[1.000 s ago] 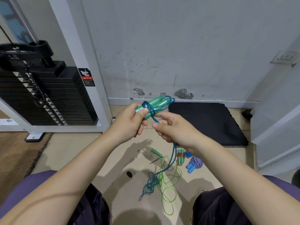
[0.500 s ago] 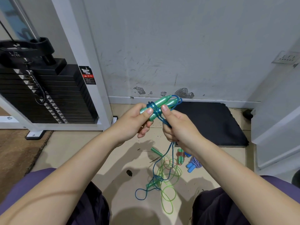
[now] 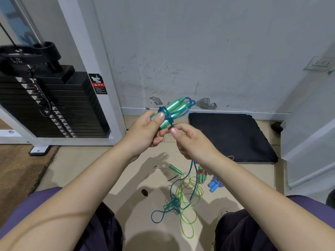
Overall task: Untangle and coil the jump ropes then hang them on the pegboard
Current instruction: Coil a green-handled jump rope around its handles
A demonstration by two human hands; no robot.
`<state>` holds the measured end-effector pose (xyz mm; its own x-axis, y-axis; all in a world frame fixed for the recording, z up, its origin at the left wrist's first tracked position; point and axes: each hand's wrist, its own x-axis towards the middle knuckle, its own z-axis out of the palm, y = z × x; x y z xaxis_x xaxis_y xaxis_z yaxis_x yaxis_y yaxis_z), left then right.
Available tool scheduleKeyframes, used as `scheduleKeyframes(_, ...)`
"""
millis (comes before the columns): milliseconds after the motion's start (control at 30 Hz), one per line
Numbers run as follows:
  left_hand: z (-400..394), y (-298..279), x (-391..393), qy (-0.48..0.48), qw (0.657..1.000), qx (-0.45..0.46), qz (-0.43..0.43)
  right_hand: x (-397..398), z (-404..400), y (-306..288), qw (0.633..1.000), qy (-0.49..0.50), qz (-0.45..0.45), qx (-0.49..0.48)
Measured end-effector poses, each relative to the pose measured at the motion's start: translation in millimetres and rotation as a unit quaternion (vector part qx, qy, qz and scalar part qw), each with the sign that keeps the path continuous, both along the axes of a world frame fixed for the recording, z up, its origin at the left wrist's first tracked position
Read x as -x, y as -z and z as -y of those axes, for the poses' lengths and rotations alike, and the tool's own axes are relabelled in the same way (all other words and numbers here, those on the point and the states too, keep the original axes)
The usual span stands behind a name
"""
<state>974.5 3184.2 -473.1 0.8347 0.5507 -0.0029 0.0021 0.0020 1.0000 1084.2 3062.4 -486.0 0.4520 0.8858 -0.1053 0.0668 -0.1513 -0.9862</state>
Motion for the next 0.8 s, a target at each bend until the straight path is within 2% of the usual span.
scheduleKeyframes(133, 1, -5, 3, 0.002, 1.000, 0.018, 0.024, 0, -2, 6, 0.999, -0.014, 0.032, 0.005)
scheduleKeyframes(333, -6, 3, 2, -0.060, 0.994, -0.081, -0.035, 3, -2, 5, 0.994, 0.002, 0.102, 0.026)
scheduleKeyframes(467, -6, 10, -3, -0.088, 0.987, -0.116, -0.064, 3, -1, -2, 0.975, -0.018, 0.210, 0.076)
scheduleKeyframes(633, -33, 13, 2, -0.180, 0.934, -0.271, -0.148, 3, 11, -14, 0.949, -0.042, 0.302, 0.076)
scheduleKeyframes(700, -32, 12, 4, -0.119, 0.934, -0.286, -0.178, -2, 15, -20, 0.934, -0.016, 0.355, 0.028)
scheduleKeyframes(800, -14, 16, 5, 0.054, 0.942, -0.265, -0.199, -19, 18, -23, 0.914, 0.046, 0.401, -0.032)
